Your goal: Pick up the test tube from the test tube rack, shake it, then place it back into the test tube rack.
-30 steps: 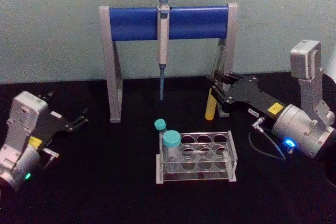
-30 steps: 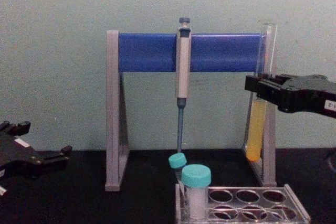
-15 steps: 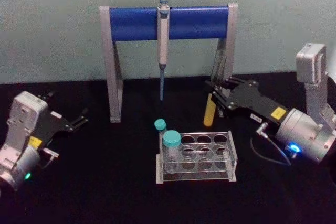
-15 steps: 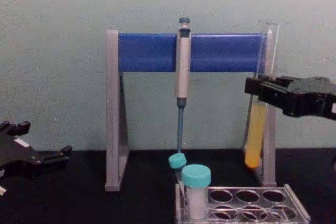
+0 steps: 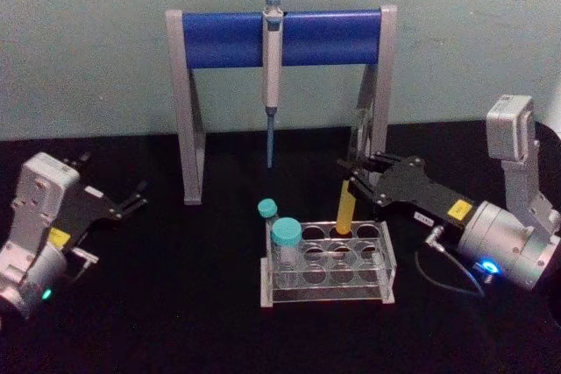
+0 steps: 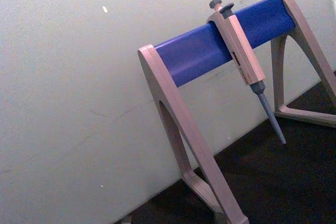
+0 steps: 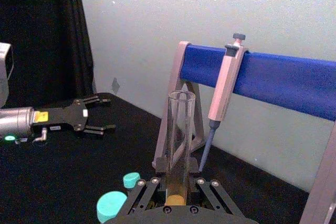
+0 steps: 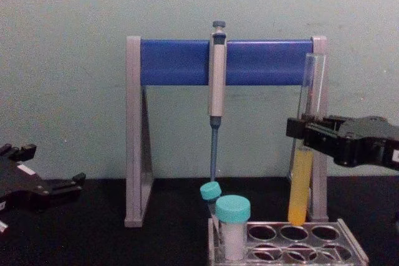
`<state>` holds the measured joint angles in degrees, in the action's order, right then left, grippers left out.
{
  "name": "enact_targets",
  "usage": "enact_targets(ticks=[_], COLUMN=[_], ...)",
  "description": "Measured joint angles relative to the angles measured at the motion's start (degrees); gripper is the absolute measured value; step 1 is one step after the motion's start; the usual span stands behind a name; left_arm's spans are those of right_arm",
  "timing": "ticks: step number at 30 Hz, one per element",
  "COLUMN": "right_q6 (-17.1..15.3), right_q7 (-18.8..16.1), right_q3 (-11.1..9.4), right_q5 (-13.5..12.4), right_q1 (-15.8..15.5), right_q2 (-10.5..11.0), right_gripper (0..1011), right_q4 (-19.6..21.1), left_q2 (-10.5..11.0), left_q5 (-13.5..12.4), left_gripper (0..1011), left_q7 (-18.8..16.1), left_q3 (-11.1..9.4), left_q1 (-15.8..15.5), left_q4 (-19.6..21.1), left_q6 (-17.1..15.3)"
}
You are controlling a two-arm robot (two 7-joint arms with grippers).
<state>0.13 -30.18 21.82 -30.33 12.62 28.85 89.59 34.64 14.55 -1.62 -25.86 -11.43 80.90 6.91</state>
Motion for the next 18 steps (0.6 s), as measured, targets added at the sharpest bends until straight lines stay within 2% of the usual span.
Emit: enact_targets(ticks=[8, 18], right_q6=[0.00, 0.16], right_q7=[0.27, 1.00], right_q3=[0.99, 1.23], right_q5=[0.40, 1.23], right_q1=[0.82, 0.81], right_q2=[-0.68, -0.89], right_gripper=[229, 229], right_q4=[-1.82, -2.65], left_q2=[0.00, 0.00], left_q5=[0.00, 0.00], left_gripper=[1010, 1010], left_q7=[0.00, 0.00], left_q3=[0.00, 0.00], left_q1=[0.00, 0.00], left_q4=[0.00, 0.00], left_q6=[0.00, 0.00])
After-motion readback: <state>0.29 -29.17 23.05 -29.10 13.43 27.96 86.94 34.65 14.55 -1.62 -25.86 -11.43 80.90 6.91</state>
